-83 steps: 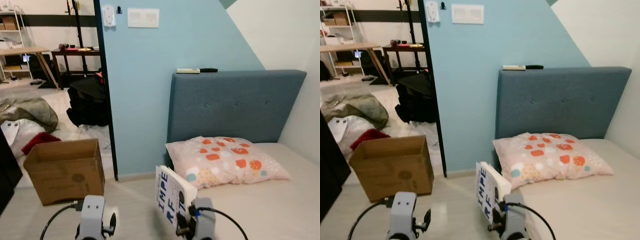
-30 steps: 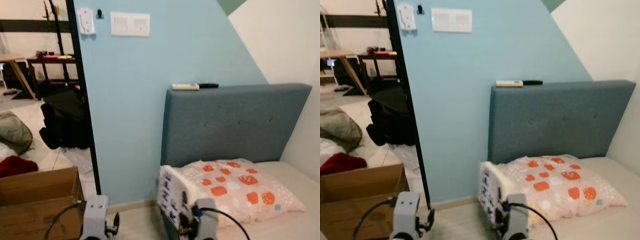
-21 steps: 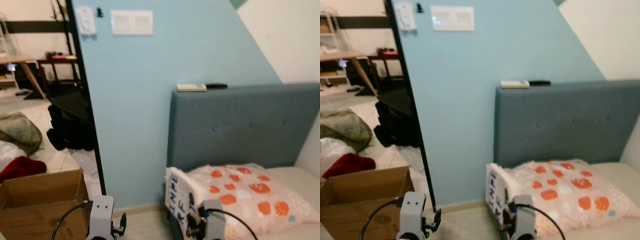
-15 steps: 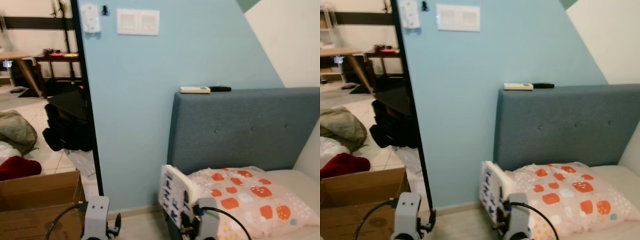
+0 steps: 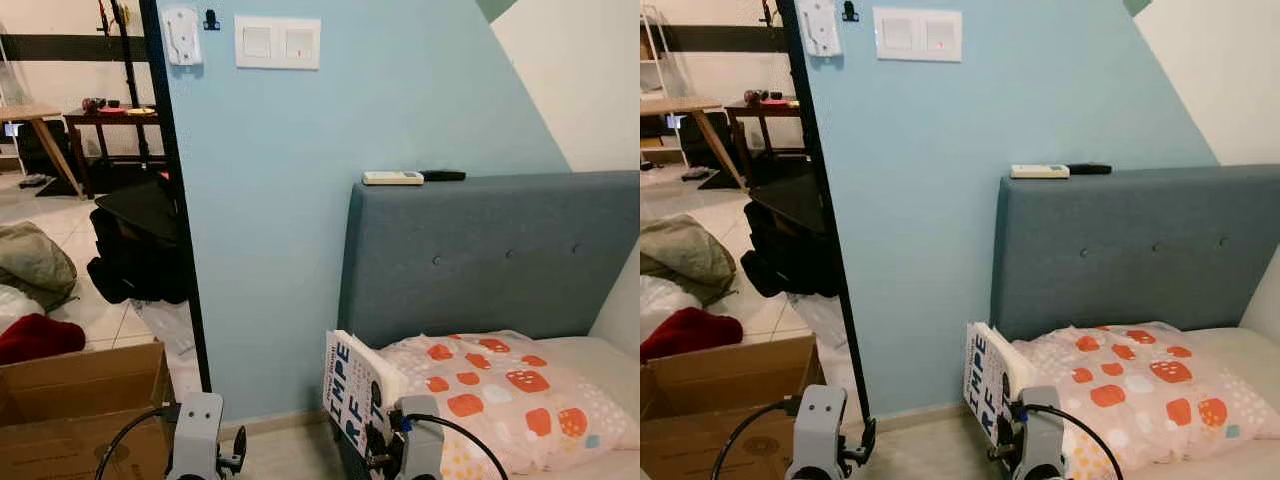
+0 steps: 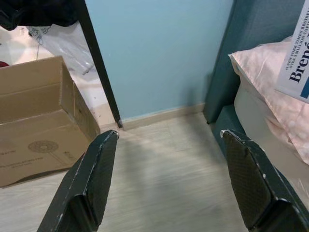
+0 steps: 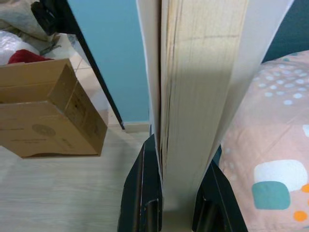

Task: Clean up the room

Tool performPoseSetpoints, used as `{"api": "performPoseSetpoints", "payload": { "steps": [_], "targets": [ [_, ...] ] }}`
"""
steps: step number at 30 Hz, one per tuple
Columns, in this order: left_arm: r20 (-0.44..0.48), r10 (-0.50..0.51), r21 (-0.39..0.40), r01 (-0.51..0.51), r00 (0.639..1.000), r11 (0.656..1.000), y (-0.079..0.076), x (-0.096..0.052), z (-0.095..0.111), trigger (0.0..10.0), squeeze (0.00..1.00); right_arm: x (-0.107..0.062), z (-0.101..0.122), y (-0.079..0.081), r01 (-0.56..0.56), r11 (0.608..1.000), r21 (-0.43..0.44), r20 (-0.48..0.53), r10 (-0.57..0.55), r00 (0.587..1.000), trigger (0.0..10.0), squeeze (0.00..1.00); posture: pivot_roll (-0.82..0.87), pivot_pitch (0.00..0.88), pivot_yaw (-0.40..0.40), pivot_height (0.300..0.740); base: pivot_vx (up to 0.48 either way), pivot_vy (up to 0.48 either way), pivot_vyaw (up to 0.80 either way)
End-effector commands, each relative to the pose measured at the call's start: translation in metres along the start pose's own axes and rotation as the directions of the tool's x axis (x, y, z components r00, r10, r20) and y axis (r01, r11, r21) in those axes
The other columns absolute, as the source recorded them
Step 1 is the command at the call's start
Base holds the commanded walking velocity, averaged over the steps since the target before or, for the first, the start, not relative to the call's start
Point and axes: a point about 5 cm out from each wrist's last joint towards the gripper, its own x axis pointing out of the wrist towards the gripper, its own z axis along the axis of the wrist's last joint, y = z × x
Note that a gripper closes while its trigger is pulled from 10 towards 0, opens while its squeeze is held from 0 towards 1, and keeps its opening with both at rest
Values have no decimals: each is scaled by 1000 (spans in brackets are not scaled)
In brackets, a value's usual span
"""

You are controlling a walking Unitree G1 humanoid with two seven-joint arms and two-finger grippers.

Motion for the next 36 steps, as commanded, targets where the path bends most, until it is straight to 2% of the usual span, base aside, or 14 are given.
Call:
{"api": "performPoseSetpoints", "payload": {
  "steps": [1, 22, 36],
  "targets": [
    [-14, -1, 20, 1, 1000, 1000, 1, -1, -5, 10000, 0, 1, 3, 0, -2, 1000, 6, 18, 1, 1000, 10000, 0, 28, 84, -32, 740, 0, 0, -800],
    [-14, -3, 22, 3, 1000, 1000, 0, 1, -4, 10000, 0, 2, 3, -1, 5, 1000, 5, 9, -5, 1000, 10000, 0, 27, 84, -32, 740, 0, 0, -795],
    [-19, 8, 26, -8, 1000, 1000, 0, 2, -5, 10000, 0, 1, 2, -3, 10, 1000, 1, 4, -10, 1000, 10000, 0, 23, 86, -31, 740, 0, 0, -35]
  ]
}}
